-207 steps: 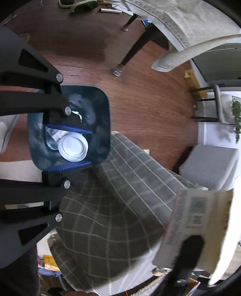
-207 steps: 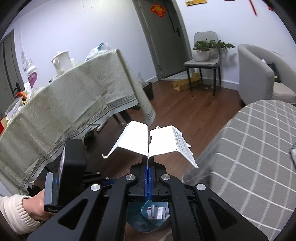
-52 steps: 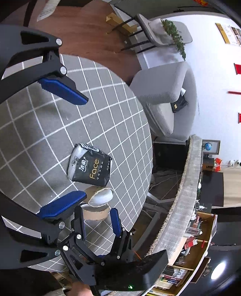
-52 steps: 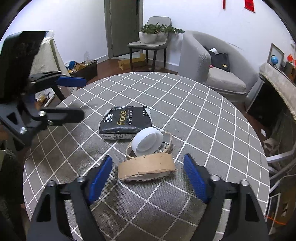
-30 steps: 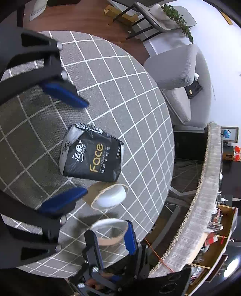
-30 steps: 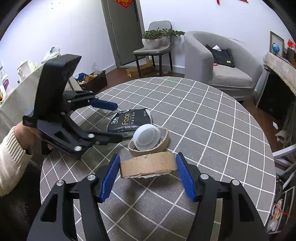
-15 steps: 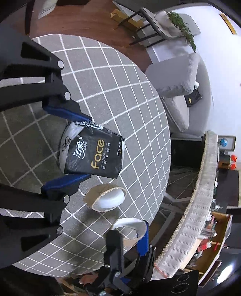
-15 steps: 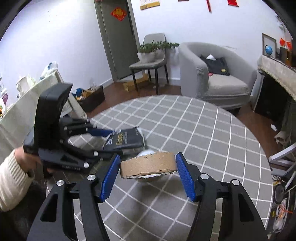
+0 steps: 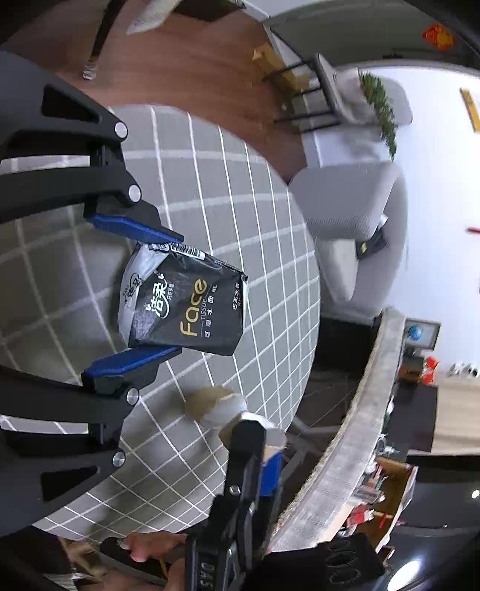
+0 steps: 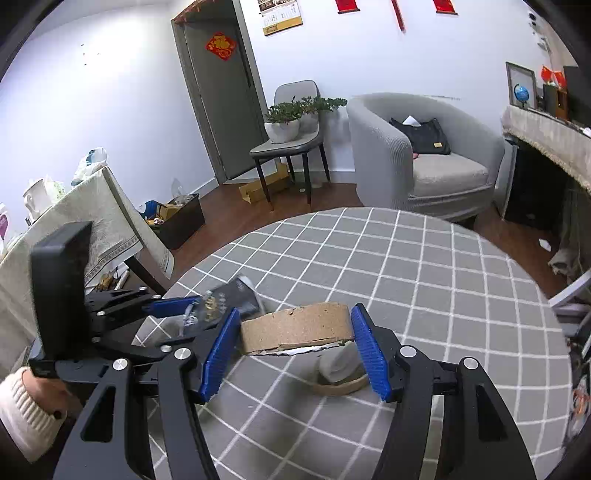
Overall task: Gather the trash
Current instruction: 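Carry the tissue pack and cardboard ring over the teal bin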
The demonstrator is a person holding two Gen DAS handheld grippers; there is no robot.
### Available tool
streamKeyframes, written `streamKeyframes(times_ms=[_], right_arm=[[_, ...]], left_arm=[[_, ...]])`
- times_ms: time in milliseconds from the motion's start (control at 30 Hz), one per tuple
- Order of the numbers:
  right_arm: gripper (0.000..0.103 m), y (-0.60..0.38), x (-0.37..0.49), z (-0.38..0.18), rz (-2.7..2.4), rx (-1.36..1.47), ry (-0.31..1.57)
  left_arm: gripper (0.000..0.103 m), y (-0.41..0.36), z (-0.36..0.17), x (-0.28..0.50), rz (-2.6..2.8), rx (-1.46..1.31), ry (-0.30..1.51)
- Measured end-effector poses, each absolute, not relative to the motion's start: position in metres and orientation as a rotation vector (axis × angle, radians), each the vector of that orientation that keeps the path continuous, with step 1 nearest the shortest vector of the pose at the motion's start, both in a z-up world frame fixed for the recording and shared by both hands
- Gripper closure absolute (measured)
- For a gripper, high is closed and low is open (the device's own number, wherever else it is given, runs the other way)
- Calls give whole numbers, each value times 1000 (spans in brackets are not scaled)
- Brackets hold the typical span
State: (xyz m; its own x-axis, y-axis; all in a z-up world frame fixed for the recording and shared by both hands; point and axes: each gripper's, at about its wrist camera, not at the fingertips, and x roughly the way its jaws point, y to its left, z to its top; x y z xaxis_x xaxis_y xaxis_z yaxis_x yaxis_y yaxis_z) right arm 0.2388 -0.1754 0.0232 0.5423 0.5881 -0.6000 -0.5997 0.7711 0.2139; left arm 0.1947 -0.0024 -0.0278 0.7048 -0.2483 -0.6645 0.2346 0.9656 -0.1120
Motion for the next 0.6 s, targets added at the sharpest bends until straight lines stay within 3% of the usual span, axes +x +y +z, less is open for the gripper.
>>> streamKeyframes(times_ms=[600], right_arm=[[40, -128, 177, 13, 750, 8, 682]], left_arm=[[47, 56, -32, 111, -12, -103, 686]])
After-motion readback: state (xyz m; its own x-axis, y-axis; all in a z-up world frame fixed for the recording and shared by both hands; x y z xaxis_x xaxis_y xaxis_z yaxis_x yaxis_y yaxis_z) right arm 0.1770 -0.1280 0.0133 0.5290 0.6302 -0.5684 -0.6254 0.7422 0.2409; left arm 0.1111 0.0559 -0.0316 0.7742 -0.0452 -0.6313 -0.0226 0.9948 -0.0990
